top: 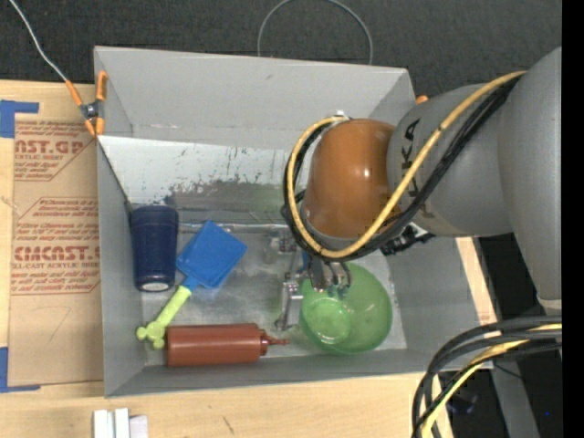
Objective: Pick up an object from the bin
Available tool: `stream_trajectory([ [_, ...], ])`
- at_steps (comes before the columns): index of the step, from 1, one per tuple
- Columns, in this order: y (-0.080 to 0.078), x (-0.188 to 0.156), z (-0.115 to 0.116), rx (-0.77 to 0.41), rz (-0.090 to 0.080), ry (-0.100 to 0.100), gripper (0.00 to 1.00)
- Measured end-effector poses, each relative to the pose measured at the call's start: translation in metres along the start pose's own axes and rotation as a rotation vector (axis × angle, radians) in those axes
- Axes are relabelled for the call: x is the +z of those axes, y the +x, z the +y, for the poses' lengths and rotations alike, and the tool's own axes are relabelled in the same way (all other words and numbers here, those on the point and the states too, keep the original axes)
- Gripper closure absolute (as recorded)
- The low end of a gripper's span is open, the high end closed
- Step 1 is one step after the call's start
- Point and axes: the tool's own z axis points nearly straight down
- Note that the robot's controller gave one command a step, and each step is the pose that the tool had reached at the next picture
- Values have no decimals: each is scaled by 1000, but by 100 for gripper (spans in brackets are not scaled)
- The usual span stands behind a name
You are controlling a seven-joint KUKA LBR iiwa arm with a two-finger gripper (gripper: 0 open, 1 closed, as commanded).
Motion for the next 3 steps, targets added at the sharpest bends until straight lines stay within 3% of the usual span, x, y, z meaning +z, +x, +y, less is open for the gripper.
stream_trajectory([
  [1, -2, -4, 0, 1, -8, -1, 0],
  [2, 35, 71, -27, -11, -4, 0, 0],
  [3, 33, 69, -25, -7, -5, 0, 0],
])
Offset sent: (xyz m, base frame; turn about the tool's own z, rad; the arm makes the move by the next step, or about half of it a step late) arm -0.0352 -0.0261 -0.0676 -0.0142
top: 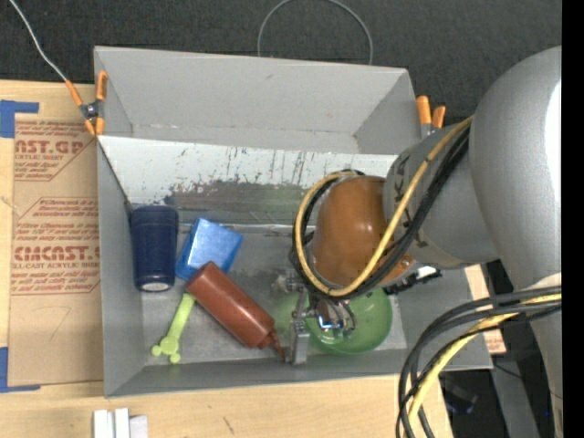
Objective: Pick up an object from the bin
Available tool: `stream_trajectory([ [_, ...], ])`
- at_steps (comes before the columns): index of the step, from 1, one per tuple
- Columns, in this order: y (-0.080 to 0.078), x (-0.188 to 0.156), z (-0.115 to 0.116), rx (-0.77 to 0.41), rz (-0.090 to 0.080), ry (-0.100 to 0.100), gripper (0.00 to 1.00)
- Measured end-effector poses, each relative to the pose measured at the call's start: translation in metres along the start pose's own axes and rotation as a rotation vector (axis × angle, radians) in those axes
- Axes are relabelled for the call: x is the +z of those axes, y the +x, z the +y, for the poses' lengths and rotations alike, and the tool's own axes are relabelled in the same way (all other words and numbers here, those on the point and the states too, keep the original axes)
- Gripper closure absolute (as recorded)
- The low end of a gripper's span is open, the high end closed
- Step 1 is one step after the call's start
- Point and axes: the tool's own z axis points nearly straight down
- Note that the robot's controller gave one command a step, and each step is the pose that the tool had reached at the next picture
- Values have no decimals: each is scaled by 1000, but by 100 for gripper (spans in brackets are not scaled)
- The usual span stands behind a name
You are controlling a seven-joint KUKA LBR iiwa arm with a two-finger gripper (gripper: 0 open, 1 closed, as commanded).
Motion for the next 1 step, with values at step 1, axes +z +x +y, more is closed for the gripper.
stream_trajectory([
  [1, -13, -1, -37, 2, 1, -1, 0],
])
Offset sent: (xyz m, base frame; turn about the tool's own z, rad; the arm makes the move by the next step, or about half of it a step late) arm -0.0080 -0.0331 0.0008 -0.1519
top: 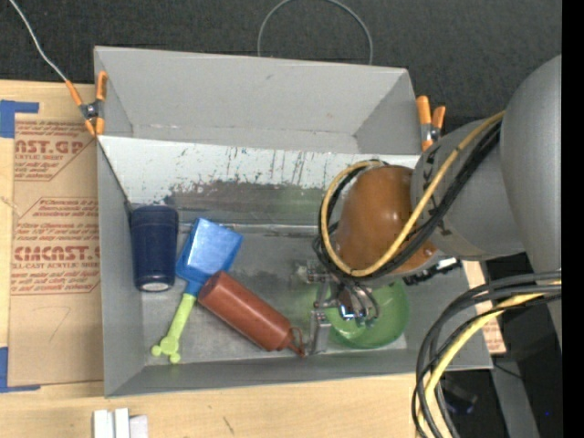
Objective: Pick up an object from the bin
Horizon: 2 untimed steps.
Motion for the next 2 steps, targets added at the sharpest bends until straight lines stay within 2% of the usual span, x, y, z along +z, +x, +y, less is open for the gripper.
stream_trajectory([
  [1, 22, 0, 5, -153, -1, 0, 100],
  [2, 22, 0, 5, -153, -1, 0, 100],
])
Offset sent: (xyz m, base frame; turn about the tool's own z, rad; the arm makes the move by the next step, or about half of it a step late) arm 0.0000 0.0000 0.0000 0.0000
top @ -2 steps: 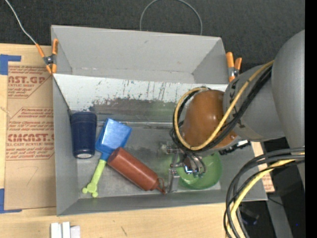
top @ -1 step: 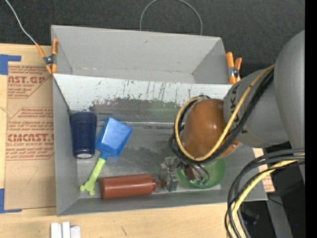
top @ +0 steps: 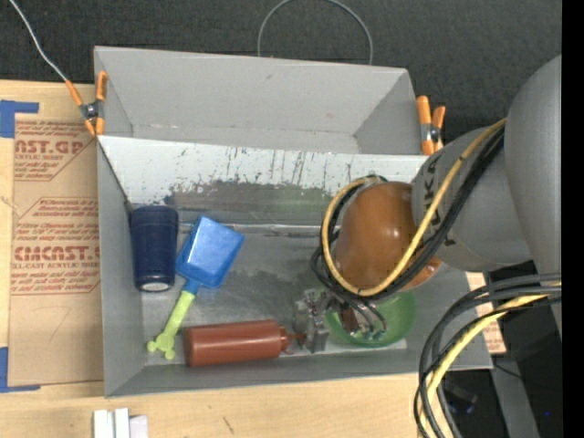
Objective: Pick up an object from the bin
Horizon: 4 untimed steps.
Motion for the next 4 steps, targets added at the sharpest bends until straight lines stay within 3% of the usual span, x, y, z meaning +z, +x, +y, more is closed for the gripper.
stream_trajectory([
  [1, -7, -84, 5, 0, 5, 0, 100],
  [2, -7, -59, 1, -27, -3, -1, 0],
  [3, -5, -34, 0, -37, 1, -2, 0],
  [4, -21, -3, 49, -292, -12, 1, 0],
])
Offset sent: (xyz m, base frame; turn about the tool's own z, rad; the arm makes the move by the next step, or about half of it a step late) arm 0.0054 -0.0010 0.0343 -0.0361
